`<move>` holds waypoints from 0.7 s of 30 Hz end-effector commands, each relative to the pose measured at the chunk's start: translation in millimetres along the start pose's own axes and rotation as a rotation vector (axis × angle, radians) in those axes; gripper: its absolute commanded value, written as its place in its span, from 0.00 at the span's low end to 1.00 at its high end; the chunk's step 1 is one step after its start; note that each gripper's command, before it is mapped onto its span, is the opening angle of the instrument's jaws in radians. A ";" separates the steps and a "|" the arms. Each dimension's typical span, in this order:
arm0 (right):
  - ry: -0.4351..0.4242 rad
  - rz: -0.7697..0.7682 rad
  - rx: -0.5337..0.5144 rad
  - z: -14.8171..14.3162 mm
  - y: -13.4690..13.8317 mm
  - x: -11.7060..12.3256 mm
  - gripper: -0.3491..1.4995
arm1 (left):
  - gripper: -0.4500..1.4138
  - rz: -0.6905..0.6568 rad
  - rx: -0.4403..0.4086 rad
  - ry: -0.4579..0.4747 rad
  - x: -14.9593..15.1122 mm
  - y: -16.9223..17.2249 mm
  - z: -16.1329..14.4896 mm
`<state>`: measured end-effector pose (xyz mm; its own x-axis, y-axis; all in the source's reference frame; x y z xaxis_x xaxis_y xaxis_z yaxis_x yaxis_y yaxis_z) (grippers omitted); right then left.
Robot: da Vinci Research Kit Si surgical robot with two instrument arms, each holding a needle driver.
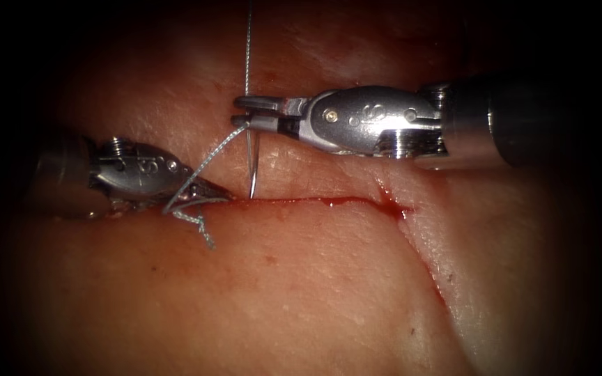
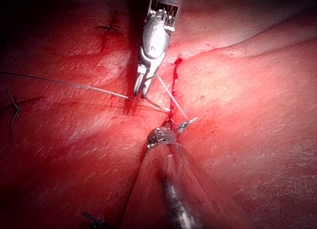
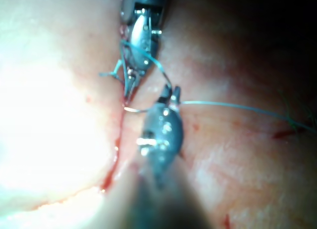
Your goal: Wound Closure
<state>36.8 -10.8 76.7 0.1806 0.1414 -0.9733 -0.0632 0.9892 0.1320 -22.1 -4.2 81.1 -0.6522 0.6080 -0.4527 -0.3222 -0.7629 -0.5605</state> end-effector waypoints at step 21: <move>0.101 0.212 0.105 0.0 0.7 -0.9 0.00 | 0.00 0.037 -0.001 0.002 0.0 0.4 0.8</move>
<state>35.8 -10.0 77.3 0.0748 0.3635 -0.9286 0.0073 0.9310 0.3650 -22.2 -4.5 80.7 -0.6624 0.5803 -0.4738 -0.2985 -0.7845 -0.5435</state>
